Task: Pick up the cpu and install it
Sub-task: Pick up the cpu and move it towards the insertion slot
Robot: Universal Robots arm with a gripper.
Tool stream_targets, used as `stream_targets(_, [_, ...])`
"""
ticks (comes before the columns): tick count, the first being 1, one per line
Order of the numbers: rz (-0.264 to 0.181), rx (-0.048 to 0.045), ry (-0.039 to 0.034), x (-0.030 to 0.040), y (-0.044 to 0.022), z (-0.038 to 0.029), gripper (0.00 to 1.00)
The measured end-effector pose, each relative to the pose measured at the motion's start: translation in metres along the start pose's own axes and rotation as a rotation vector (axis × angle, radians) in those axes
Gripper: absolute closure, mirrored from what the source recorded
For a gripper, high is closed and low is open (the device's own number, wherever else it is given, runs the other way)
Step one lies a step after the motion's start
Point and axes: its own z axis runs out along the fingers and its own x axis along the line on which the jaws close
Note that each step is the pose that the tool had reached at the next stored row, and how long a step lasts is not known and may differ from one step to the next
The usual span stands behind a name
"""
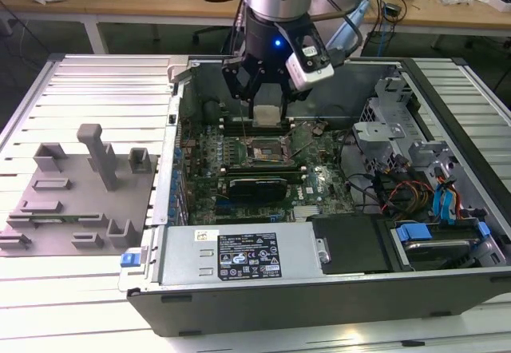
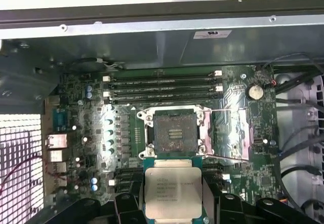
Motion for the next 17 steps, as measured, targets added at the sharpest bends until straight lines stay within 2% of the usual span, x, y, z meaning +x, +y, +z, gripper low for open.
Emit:
stream_targets(5, [0.0, 0.0001, 0.0015, -0.0026, 0.0057, 0.0097, 0.45])
stream_targets(8, [0.0, 0.0, 0.0028, -0.004, 0.0113, 0.0192, 0.45])
stream_targets(10, [0.0, 0.0002, 0.0033, -0.0044, 0.0128, 0.0242, 0.45])
stream_targets(12, [0.0, 0.0001, 0.0034, -0.0043, 0.0142, 0.0327, 0.45])
stream_targets(17, [0.0, 0.0003, 0.0034, -0.004, 0.0171, 0.0448, 0.45])
